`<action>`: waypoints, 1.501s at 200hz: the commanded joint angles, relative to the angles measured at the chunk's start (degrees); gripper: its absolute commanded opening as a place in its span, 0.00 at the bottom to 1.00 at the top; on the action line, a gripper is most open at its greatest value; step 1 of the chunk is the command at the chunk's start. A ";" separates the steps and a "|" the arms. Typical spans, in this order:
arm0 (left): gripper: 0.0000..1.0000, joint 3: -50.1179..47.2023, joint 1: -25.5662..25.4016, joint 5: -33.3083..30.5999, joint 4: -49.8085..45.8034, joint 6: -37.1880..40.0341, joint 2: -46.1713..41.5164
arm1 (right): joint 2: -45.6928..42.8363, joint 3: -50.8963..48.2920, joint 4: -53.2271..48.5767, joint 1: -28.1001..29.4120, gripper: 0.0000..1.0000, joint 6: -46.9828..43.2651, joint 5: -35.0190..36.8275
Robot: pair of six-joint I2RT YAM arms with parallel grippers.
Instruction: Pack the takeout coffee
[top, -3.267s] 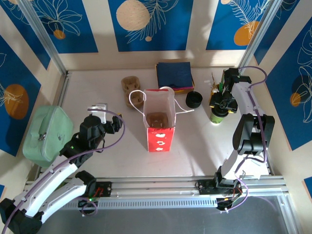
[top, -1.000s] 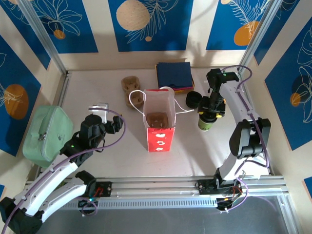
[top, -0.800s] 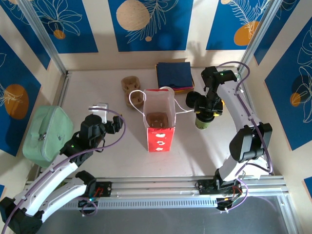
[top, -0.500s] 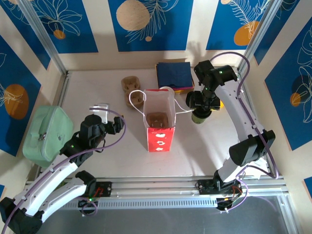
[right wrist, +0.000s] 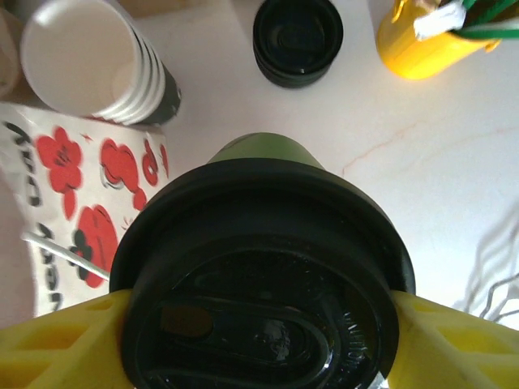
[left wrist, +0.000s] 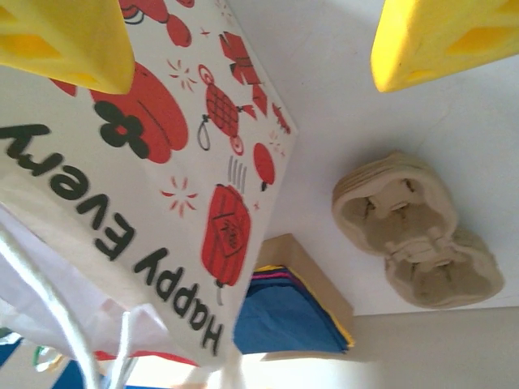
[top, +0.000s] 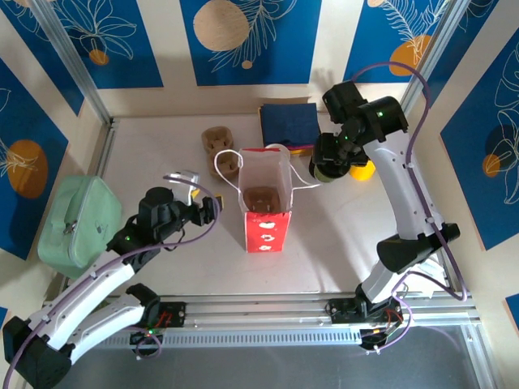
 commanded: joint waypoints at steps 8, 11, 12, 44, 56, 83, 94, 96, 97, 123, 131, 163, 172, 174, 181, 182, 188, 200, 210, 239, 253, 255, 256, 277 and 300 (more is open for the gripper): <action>0.75 -1.52 -1.83 3.43 4.21 2.31 0.65 | 0.60 4.51 -8.70 -0.28 0.69 0.28 0.44; 0.75 -1.52 -2.02 3.44 4.35 2.48 0.79 | 0.70 4.90 -8.70 -0.38 0.69 0.27 0.36; 0.75 -1.58 -2.04 3.48 4.35 2.53 0.84 | 0.71 4.99 -8.70 -0.38 0.69 0.27 0.30; 0.75 -3.01 -4.65 3.00 6.51 4.35 2.05 | 1.64 9.27 -8.70 1.10 0.67 0.36 -2.16; 0.75 -3.57 -5.39 2.52 7.29 4.73 2.75 | 1.85 10.81 -8.77 1.99 0.67 0.55 -2.72; 0.75 -4.64 -6.39 2.47 9.19 4.85 4.42 | 2.43 13.83 -8.70 3.94 0.67 0.87 -5.86; 0.75 -4.94 -6.88 2.50 10.07 4.95 5.09 | 2.69 14.82 -8.75 5.44 0.67 1.05 -6.26; 0.75 -4.97 -6.96 2.41 10.17 4.96 5.22 | 2.77 15.08 -8.71 5.66 0.67 1.05 -6.44; 0.75 -5.02 -7.01 2.40 10.25 5.00 5.30 | 2.79 15.23 -8.70 5.80 0.67 1.10 -6.57; 0.75 -5.20 -8.37 0.93 11.63 5.78 7.40 | 3.26 18.53 -8.70 9.00 0.66 1.66 -8.71; 0.75 -5.21 -8.76 0.43 11.78 6.00 8.06 | 3.36 19.56 -8.70 9.80 0.66 1.77 -9.42; 0.75 -5.32 -9.60 -0.45 12.90 6.47 9.76 | 3.52 19.98 -8.71 14.30 0.66 2.81 -11.63; 0.75 -5.24 -9.79 -0.60 13.22 6.46 10.10 | 3.61 19.01 -8.62 15.57 0.66 3.22 -11.87; 0.75 -5.31 -9.79 -0.60 13.34 6.45 10.14 | 3.68 18.72 -8.66 15.80 0.66 3.33 -11.84; 0.75 -5.33 -9.95 -0.53 13.68 6.50 10.31 | 3.78 17.66 -8.70 16.72 0.66 3.72 -11.64; 0.75 -5.33 -9.96 -0.52 13.76 6.48 10.31 | 3.83 17.53 -8.70 16.86 0.66 3.80 -11.63; 0.75 -5.33 -10.07 -0.44 14.05 6.54 10.45 | 4.04 16.68 -8.70 17.50 0.66 3.91 -11.54; 0.75 -5.46 -10.36 -0.18 14.79 6.63 10.72 | 4.58 14.95 -8.76 18.87 0.66 4.37 -11.25; 0.75 -5.57 -10.50 -0.07 15.13 6.83 10.87 | 5.09 13.99 -8.74 19.78 0.66 4.72 -10.87; 0.75 -6.66 -10.81 0.35 17.07 7.15 11.10 | 6.55 12.14 -8.72 22.05 0.66 5.30 -9.51; 0.75 -7.54 -10.93 0.95 18.67 7.30 11.06 | 7.09 11.29 -8.71 22.86 0.66 5.85 -8.92; 0.75 -7.62 -10.93 1.04 18.85 7.32 10.99 | 7.12 11.19 -8.70 23.00 0.66 5.88 -8.84; 0.75 -7.66 -10.94 1.05 18.94 7.37 11.04 | 7.17 11.13 -8.70 23.04 0.66 5.93 -8.82; 0.75 -9.24 -11.28 -0.29 20.78 6.73 11.16 | 7.77 9.74 -8.70 24.07 0.66 6.84 -7.82; 0.74 -10.80 -12.11 -0.52 23.51 6.18 11.70 | 8.49 8.25 -8.73 24.88 0.66 7.69 -6.97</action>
